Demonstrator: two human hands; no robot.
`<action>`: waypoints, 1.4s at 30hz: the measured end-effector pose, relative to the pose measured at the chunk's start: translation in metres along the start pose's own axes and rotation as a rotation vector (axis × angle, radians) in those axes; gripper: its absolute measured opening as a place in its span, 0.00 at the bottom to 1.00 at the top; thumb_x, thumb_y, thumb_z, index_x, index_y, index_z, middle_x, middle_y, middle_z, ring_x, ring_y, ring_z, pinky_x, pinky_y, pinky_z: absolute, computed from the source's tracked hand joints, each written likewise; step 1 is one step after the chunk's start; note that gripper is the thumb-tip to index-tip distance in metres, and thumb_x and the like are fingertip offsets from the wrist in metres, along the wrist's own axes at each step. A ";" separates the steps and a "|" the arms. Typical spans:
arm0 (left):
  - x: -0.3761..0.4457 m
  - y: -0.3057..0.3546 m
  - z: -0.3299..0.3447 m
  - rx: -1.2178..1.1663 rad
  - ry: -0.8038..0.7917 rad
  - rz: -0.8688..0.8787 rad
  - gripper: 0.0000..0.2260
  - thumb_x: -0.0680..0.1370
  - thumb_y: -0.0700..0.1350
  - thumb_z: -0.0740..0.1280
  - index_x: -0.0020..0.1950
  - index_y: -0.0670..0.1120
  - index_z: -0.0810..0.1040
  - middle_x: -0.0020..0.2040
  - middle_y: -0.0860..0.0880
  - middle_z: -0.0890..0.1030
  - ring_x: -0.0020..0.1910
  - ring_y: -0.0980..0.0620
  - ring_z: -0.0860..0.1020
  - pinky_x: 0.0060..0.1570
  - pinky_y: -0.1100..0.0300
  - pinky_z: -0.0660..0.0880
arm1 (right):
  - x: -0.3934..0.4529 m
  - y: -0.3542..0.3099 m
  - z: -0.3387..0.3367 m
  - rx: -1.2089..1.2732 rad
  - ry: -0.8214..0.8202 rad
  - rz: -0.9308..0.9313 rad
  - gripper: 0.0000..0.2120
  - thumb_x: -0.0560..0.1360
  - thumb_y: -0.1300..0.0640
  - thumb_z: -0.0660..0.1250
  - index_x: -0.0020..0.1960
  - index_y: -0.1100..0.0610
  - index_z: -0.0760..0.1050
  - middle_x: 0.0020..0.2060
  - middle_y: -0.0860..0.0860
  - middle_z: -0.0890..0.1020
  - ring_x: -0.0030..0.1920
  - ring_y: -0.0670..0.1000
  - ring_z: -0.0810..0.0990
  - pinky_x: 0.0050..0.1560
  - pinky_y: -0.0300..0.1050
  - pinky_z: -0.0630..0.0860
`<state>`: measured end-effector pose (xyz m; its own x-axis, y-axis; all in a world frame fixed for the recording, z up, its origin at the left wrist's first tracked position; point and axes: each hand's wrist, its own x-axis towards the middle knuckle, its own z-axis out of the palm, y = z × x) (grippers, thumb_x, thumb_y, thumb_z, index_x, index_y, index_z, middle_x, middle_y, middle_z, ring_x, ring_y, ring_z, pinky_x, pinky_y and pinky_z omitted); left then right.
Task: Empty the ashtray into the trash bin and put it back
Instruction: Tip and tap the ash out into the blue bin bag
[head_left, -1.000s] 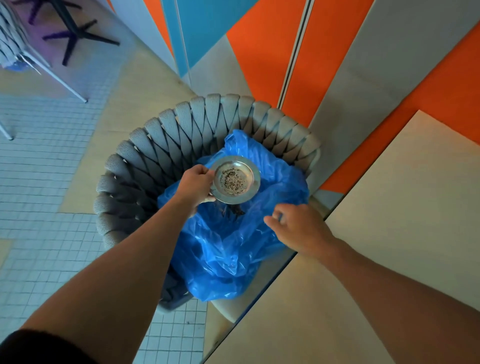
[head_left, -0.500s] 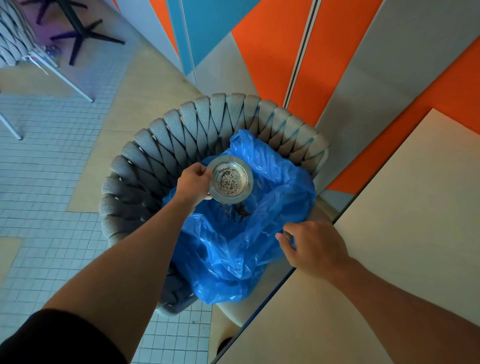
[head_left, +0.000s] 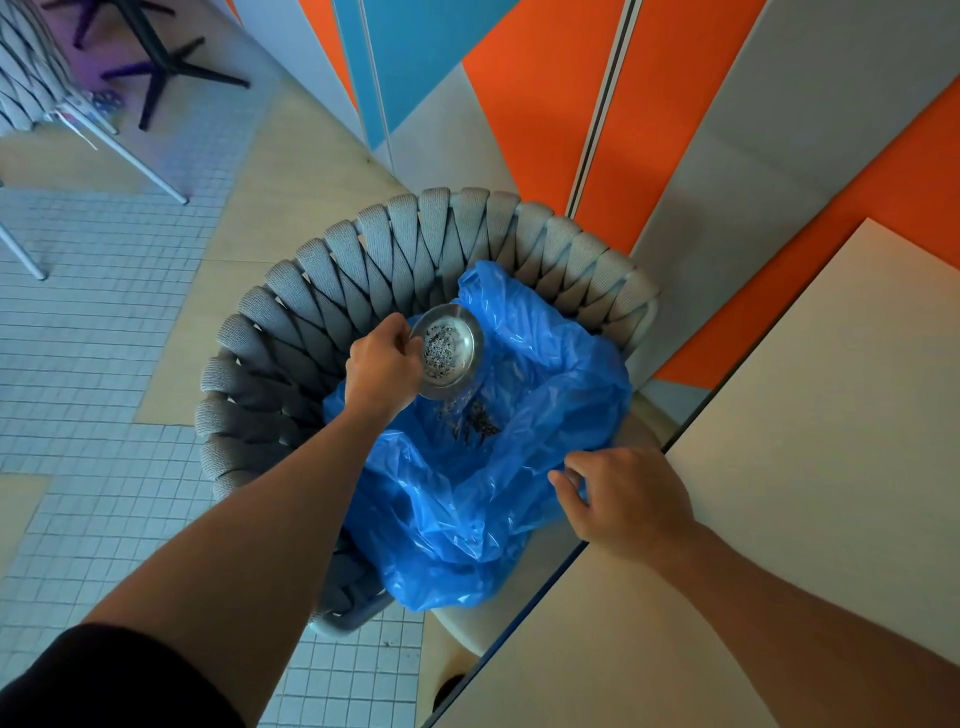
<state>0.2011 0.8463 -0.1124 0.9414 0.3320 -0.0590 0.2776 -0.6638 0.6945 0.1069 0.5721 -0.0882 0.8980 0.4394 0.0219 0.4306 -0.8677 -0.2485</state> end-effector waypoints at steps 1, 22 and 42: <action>0.000 0.000 0.000 0.005 0.003 0.010 0.08 0.77 0.47 0.64 0.40 0.46 0.70 0.35 0.46 0.76 0.33 0.46 0.73 0.30 0.52 0.71 | 0.000 0.000 0.000 0.003 0.003 -0.001 0.19 0.75 0.45 0.64 0.29 0.52 0.68 0.21 0.44 0.66 0.21 0.48 0.67 0.25 0.39 0.57; -0.006 0.009 0.000 0.234 0.086 0.310 0.08 0.77 0.43 0.61 0.39 0.46 0.65 0.30 0.51 0.69 0.29 0.46 0.69 0.29 0.55 0.65 | -0.001 0.002 0.003 -0.009 0.021 -0.003 0.20 0.75 0.45 0.62 0.28 0.53 0.66 0.19 0.47 0.68 0.20 0.48 0.65 0.24 0.39 0.54; -0.017 0.014 -0.007 0.416 0.052 0.542 0.02 0.77 0.38 0.61 0.45 0.42 0.72 0.35 0.47 0.74 0.31 0.44 0.72 0.28 0.50 0.73 | -0.001 0.000 0.001 -0.017 0.024 -0.004 0.18 0.75 0.46 0.62 0.29 0.51 0.66 0.20 0.46 0.70 0.21 0.47 0.65 0.25 0.37 0.51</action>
<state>0.1874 0.8363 -0.0962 0.9606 -0.0947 0.2613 -0.1700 -0.9441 0.2825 0.1058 0.5713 -0.0889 0.8983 0.4370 0.0455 0.4350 -0.8699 -0.2323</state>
